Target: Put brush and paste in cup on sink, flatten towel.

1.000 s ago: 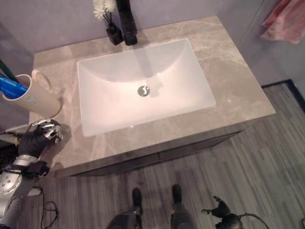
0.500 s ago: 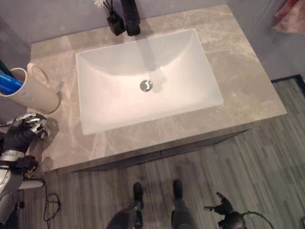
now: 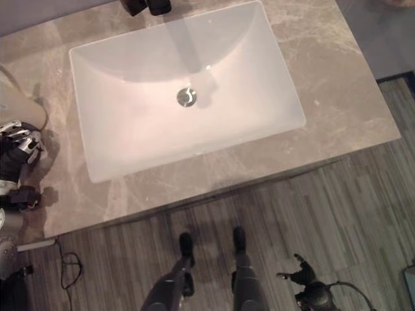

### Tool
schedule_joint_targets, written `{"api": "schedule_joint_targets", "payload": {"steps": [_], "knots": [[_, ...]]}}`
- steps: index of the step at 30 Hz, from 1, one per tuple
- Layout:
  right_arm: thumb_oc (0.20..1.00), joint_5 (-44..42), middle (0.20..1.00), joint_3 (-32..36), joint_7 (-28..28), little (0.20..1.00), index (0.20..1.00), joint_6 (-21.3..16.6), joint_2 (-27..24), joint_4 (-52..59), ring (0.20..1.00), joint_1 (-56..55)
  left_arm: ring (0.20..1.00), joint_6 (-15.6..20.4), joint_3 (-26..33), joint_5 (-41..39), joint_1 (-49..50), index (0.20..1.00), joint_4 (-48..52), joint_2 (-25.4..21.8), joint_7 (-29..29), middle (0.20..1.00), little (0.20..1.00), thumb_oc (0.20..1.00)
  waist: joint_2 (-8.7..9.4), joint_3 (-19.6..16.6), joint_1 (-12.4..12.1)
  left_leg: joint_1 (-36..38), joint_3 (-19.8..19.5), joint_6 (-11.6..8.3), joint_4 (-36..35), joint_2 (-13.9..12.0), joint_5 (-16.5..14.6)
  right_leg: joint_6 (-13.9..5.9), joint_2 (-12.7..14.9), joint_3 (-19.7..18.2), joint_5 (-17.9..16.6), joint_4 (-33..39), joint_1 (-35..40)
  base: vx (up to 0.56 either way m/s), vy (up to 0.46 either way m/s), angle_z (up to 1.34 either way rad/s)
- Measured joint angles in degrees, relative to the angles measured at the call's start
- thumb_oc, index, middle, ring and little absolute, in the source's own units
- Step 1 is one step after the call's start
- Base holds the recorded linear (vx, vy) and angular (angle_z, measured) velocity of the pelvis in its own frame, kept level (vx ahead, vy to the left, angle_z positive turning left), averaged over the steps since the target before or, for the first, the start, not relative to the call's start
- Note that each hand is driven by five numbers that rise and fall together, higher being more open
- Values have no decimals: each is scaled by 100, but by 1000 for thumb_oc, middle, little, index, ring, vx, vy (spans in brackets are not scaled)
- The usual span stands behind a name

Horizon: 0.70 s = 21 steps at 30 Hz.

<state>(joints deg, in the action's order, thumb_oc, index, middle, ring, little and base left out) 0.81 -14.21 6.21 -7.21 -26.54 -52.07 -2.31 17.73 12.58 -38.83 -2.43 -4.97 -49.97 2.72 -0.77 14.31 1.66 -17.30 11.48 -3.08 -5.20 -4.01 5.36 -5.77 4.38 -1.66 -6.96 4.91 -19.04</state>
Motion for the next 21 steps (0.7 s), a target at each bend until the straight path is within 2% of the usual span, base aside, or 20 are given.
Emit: {"api": "schedule_joint_targets", "payload": {"steps": [3, 8, 15, 18, 21], "knots": [[1000, -3, 1000, 1, 2, 1000, 1000, -11, 1, -12, 1000, 94, 200, 46, -2, 120, -241, 200, -112, -209, 94, 200, 200, 200, 52, 115, 25, -7, -4, -1, 0, -19, 1, 0, -16, 5, 0, 0, -5, 0, 0, 0], [1000, -12, 1000, -7, 4, 1000, 1000, -42, 29, -64, 1000, 143, 200, 58, -37, 117, -395, 200, -159, -150, 160, 200, 200, 200, 54, 116, 76, -2, -2, -2, 0, -19, -1, 0, -16, 7, 0, -3, 0, 0, 0, 0], [1000, -61, 1000, -14, -1, 1000, 1000, -43, 67, -87, 1000, 145, 200, 54, 10, 125, 224, 200, 223, 69, 46, 200, 200, 200, 58, 108, 74, 217, -2, -4, 0, -22, -5, -1, -19, 23, 5, -1, 218, 10, 2, 0], [1000, -60, 1000, 3, -3, 1000, 1000, -51, 65, -74, 1000, 133, 200, 48, 250, 169, 663, 200, 260, 73, 32, 200, 200, 200, 62, 84, 60, 235, 5, -9, 0, -27, -8, 1, -20, 18, 6, 17, 226, 0, 0, 0], [1000, -59, 1000, 3, -7, 1000, 1000, -51, 67, -128, 1000, 118, 200, 36, 341, 290, 866, 200, 118, 77, 76, 200, 200, 200, 46, 45, -37, 232, 3, -16, -1, -30, -6, 8, -21, 19, 3, 44, 222, 0, 0, 0]]}}
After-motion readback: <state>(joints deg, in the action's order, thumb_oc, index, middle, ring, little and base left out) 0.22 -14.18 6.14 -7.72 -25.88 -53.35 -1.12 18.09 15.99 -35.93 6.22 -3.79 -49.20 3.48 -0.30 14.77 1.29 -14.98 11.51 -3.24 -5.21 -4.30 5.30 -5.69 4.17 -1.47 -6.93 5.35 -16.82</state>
